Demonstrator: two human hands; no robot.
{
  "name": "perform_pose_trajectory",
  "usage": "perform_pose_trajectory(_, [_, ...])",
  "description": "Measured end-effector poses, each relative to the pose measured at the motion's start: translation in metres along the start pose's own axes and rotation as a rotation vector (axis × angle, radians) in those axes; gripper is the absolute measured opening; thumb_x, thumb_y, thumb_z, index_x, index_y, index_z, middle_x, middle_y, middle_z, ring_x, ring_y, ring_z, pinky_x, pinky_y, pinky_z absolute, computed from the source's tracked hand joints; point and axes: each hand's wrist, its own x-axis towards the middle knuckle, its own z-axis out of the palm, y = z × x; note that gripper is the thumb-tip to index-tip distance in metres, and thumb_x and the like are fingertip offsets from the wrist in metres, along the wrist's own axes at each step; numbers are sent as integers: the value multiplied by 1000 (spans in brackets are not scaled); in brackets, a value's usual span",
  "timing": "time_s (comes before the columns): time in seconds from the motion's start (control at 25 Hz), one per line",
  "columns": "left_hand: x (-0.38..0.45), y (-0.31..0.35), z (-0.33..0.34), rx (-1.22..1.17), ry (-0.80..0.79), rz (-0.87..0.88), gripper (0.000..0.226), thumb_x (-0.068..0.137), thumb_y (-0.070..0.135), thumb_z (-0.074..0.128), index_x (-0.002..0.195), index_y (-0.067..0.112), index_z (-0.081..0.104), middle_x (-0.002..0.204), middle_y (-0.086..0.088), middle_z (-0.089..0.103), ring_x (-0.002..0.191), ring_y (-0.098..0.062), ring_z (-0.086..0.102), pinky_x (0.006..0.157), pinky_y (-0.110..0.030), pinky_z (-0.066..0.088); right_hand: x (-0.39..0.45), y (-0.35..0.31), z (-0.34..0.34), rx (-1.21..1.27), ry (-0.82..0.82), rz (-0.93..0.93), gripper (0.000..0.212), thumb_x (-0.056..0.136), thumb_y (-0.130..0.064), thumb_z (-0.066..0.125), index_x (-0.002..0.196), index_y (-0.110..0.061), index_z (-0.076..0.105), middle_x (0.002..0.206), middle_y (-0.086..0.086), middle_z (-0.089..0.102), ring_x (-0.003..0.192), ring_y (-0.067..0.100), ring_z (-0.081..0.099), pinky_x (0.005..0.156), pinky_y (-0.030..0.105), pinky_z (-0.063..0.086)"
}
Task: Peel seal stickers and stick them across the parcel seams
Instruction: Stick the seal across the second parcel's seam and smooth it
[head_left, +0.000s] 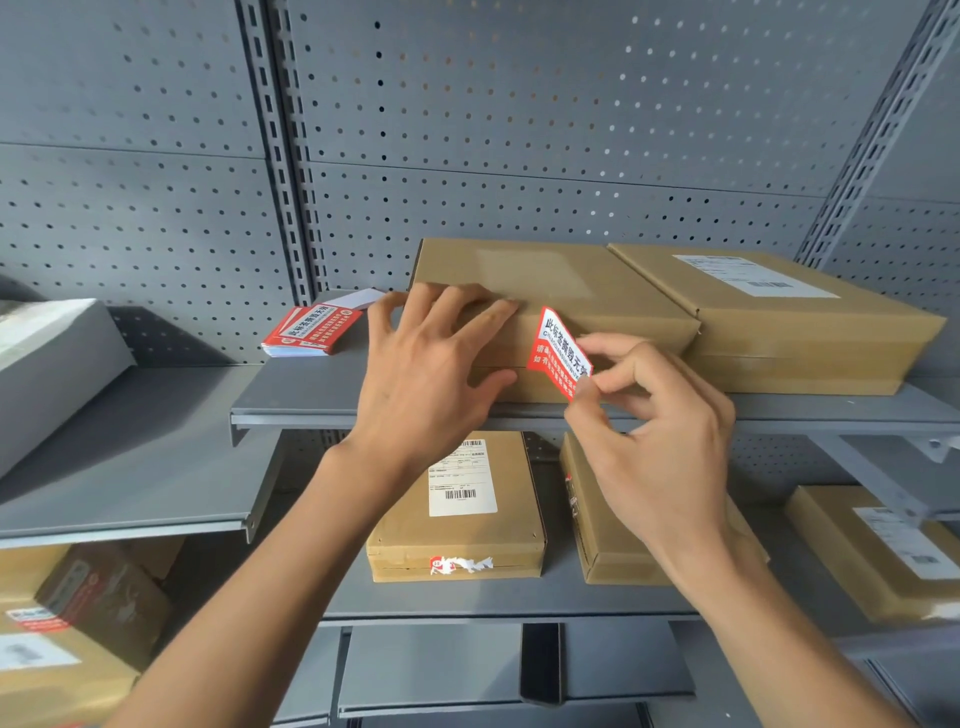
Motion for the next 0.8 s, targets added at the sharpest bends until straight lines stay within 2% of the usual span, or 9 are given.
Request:
perform_pose_trajectory(0.08, [3, -1, 2, 18, 1, -2, 64, 79, 47, 81, 138, 29, 62, 130, 1, 63, 117, -31, 53, 100, -53, 37, 2, -11, -5, 17, 28, -20, 16, 83, -8, 64, 75, -16, 52, 101, -5, 77, 86, 14, 72, 73, 33, 60])
perform_pose_trajectory(0.2, [5, -2, 3, 20, -2, -5, 64, 78, 46, 82, 136, 28, 63, 127, 0, 64, 116, -32, 53, 99, -54, 36, 9, -10, -14, 45, -4, 81, 11, 88, -7, 71, 88, -9, 60, 113, -3, 75, 104, 3, 70, 81, 22, 60])
perform_pose_trajectory(0.32, [3, -2, 3, 13, 13, 4, 64, 78, 45, 84, 135, 26, 64, 127, -1, 64, 116, -32, 53, 99, -54, 35, 9, 9, -17, 177, 19, 319, 23, 91, -12, 75, 110, -18, 62, 119, -7, 71, 115, 7, 68, 86, 32, 63])
perform_pose_trajectory(0.44, [4, -3, 2, 8, 6, 5, 63, 78, 45, 83, 135, 26, 63, 127, -1, 64, 117, -31, 53, 100, -53, 35, 10, 26, -13, 275, 94, 476, 32, 91, -22, 76, 119, -25, 62, 118, -22, 68, 121, 8, 64, 88, 51, 62])
perform_pose_trajectory(0.52, [4, -3, 2, 5, 0, 4, 63, 79, 45, 83, 136, 27, 63, 128, 0, 63, 118, -31, 53, 100, -53, 34, 13, 37, -10, 308, 100, 567, 36, 90, -22, 78, 122, -26, 61, 121, -19, 67, 119, 7, 65, 94, 54, 59])
perform_pose_trajectory(0.6, [3, -4, 2, -3, 1, 5, 63, 79, 45, 83, 135, 27, 63, 128, 0, 63, 118, -31, 53, 99, -52, 33, 16, 44, -8, 294, 75, 622, 36, 90, -18, 79, 121, -25, 63, 123, -8, 69, 115, 11, 67, 100, 48, 56])
perform_pose_trajectory(0.64, [3, -4, 2, -6, 2, 5, 63, 79, 45, 83, 135, 27, 63, 127, 0, 63, 118, -32, 54, 99, -52, 34, 18, 46, -7, 270, 61, 620, 34, 90, -16, 79, 120, -24, 64, 123, -4, 70, 114, 13, 67, 101, 40, 56])
perform_pose_trajectory(0.72, [4, -4, 2, -7, -7, 1, 63, 79, 45, 84, 136, 28, 64, 127, 1, 64, 117, -31, 54, 98, -52, 35, 23, 44, -7, 245, 57, 597, 32, 89, -10, 78, 117, -21, 65, 121, -1, 70, 112, 15, 67, 91, 22, 56])
perform_pose_trajectory(0.8, [4, -4, 2, -12, -16, -8, 63, 79, 45, 84, 136, 28, 63, 127, 1, 63, 117, -31, 54, 99, -53, 35, 30, 42, -7, 253, 67, 602, 32, 89, -6, 77, 115, -20, 66, 121, 0, 70, 108, 14, 67, 83, 17, 54])
